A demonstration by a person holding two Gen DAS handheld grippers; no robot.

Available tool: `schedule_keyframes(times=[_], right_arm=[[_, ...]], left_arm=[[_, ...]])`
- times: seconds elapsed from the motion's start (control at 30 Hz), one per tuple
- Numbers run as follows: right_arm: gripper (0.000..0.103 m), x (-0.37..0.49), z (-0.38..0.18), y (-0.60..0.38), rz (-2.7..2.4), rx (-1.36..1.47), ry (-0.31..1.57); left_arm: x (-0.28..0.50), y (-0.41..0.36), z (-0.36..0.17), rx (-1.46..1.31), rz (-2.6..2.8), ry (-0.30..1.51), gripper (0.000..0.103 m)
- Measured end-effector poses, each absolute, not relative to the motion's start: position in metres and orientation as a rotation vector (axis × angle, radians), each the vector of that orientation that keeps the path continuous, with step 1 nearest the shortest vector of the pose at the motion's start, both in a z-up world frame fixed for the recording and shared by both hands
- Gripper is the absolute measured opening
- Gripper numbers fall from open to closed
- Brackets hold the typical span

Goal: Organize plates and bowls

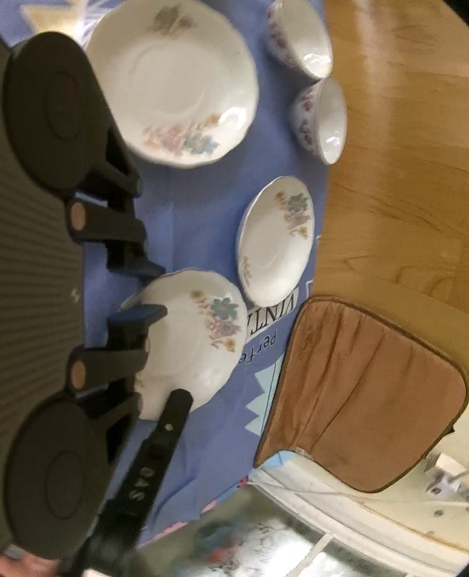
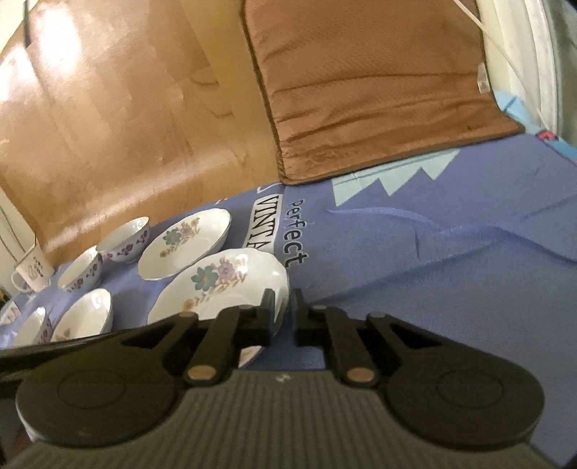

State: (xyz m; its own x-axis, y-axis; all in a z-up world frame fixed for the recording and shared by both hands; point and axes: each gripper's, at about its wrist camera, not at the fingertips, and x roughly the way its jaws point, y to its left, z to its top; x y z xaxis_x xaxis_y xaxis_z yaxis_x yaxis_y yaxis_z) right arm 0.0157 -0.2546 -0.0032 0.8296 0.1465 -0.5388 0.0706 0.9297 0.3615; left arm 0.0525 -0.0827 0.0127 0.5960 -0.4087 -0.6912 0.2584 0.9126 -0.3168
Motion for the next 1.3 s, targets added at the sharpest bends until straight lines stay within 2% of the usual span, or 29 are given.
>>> schedule_keyframes(times=[0.33, 0.57, 0.87, 1.1, 1.2, 1.23, 1.27, 1.3], right_arm=[[0.011, -0.011, 0.000, -0.272, -0.024, 0.342, 0.526], [0.011, -0.056, 0.004, -0.311, -0.133, 0.362, 0.454], [0.011, -0.133, -0.003, -0.370, -0.385, 0.366, 0.398], [0.011, -0.144, -0.019, -0.398, -0.474, 0.404, 0.432], [0.017, -0.135, -0.024, -0.392, -0.479, 0.357, 0.441], [0.022, -0.134, -0.025, -0.390, -0.473, 0.354, 0.444], [0.028, -0.135, -0.024, -0.390, -0.466, 0.368, 0.435], [0.028, -0.138, -0.023, -0.390, -0.471, 0.383, 0.412]], left_arm=[[0.034, -0.118, 0.027, -0.153, -0.437, 0.838, 0.017], [0.016, -0.177, 0.039, -0.078, -0.573, 0.835, 0.017], [-0.013, -0.276, 0.032, 0.041, -0.789, 0.860, 0.019], [-0.022, -0.312, 0.014, 0.118, -0.814, 0.833, 0.023], [-0.026, -0.311, 0.017, 0.148, -0.811, 0.819, 0.030], [-0.028, -0.309, 0.020, 0.152, -0.821, 0.808, 0.035], [-0.032, -0.306, 0.024, 0.159, -0.825, 0.785, 0.035], [-0.035, -0.303, 0.028, 0.169, -0.824, 0.757, 0.035]])
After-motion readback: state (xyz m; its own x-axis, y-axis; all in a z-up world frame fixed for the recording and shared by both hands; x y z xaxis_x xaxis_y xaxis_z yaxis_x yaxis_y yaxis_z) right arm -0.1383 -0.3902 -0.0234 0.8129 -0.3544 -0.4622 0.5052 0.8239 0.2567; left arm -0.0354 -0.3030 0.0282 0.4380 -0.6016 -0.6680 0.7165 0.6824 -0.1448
